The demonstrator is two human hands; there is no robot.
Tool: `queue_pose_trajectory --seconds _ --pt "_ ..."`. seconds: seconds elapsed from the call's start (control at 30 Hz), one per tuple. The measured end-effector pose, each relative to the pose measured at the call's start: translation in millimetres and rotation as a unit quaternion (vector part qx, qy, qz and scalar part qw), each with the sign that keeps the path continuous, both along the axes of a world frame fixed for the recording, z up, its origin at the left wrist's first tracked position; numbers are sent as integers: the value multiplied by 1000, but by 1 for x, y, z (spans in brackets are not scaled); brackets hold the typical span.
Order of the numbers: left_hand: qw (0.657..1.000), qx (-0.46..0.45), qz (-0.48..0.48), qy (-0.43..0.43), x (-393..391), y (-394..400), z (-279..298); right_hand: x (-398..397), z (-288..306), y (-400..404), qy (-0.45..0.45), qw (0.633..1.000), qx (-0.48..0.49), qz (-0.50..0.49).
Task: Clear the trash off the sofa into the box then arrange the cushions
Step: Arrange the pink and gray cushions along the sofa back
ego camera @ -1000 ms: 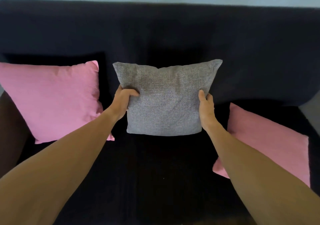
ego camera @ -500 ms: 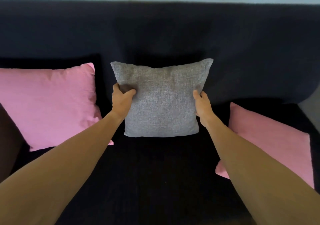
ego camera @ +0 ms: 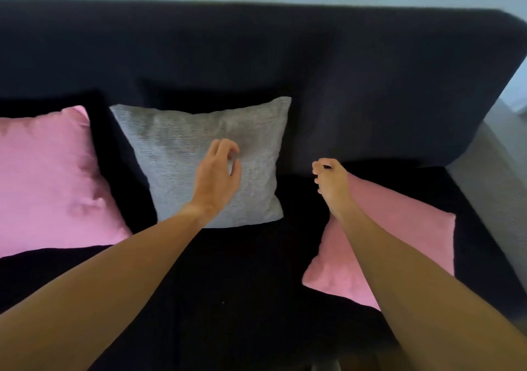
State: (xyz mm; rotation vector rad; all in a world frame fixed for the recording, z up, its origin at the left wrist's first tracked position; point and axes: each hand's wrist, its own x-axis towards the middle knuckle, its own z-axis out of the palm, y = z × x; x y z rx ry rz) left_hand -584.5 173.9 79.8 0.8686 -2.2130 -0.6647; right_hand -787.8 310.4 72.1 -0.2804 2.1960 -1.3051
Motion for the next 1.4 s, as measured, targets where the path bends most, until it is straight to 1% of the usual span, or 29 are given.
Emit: queue_pose_trajectory --seconds 0.13,0.23,0.3,0.37,0.43,0.57,0.63,0.7,0.77,0.83,0.9,0.97,1.03,1.1,1.2,1.3,1.4 --pt "997 58 -34 -39 -55 42 -14 -50 -3 38 16 1000 0 -1" --pt "983 149 -31 -104 -101 71 -36 -88 -6 72 37 999 18 -1" --pt "960 235 -9 -151 -124 88 -56 -106 -13 96 36 998 48 18" --pt "928 316 7 -198 -142 103 -74 -121 -21 121 34 994 90 48" --pt "898 373 15 -233 -163 119 -87 -141 -29 149 14 990 124 61" --pt "855 450 19 -256 -203 146 -104 -187 -46 195 -34 978 203 33" --pt "831 482 16 -277 -216 155 -109 -201 -55 214 -39 968 250 8" --pt "817 496 18 -294 -226 161 -115 -207 -62 231 -33 960 278 -28" --pt "803 517 26 -296 -232 164 -121 -213 -68 245 -48 957 273 -82" --pt "784 548 37 -290 -237 166 -125 -219 -75 260 -99 954 253 -126" --pt "762 582 50 -279 -241 169 -127 -222 -80 271 -140 951 241 -132" --pt "740 622 70 -247 -246 172 -127 -224 -81 276 -150 950 234 -140" --pt "726 648 75 -218 -252 175 -121 -228 -80 276 -153 951 220 -157" --pt "722 656 71 -208 -257 176 -112 -234 -74 270 -132 954 210 -168" --pt "730 656 44 -188 -266 172 -99 -250 -58 258 -61 959 210 -179" --pt "755 636 14 -159 -279 164 -83 -275 -37 243 -11 963 181 -199" --pt "784 610 -1 -120 -296 156 -65 -305 -20 226 46 970 147 -186"
